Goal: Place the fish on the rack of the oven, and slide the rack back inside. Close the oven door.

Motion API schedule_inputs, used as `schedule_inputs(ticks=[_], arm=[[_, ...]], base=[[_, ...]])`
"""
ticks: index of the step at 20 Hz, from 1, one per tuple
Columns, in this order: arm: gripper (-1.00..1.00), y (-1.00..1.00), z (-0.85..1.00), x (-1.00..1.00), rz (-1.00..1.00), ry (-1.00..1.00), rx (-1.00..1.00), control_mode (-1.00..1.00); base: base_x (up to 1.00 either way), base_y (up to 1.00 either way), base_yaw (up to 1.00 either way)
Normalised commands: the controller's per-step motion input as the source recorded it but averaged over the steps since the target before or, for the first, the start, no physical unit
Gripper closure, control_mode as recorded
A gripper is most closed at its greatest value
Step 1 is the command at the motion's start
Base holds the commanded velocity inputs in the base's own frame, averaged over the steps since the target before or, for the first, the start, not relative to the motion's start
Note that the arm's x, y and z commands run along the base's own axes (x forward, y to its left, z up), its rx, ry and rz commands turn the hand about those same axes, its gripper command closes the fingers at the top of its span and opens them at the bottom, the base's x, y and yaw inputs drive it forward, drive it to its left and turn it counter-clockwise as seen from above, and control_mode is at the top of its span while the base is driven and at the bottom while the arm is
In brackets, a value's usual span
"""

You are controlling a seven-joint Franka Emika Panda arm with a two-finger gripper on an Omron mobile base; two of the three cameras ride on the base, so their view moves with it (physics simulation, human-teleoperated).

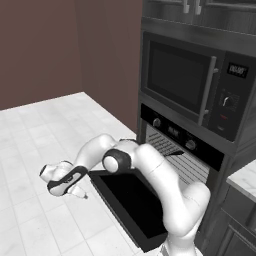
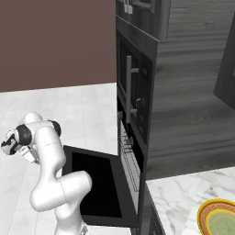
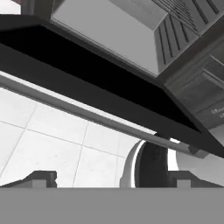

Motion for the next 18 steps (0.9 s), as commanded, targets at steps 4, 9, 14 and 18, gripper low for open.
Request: schedule_inputs(ticks=[4, 9, 14, 18], arm=[[-1.00, 0.00, -0.45, -0.13, -0.01, -0.34, 0.04, -1.00], [-1.00, -0.08, -0.38, -0.55, -0.01, -0.57, 0.00, -1.00], [-1.00, -0.02, -0.40, -0.93, 0.00, -0.81, 0.00, -1.00], [-1.00, 0.00, -0.80, -0.52, -0.01, -0.64, 0.00, -1.00]], base=[[0.00, 0.00, 0.00], [0.00, 0.00, 0.00], [0.00, 0.00, 0.00], [0.00, 0.00, 0.00]])
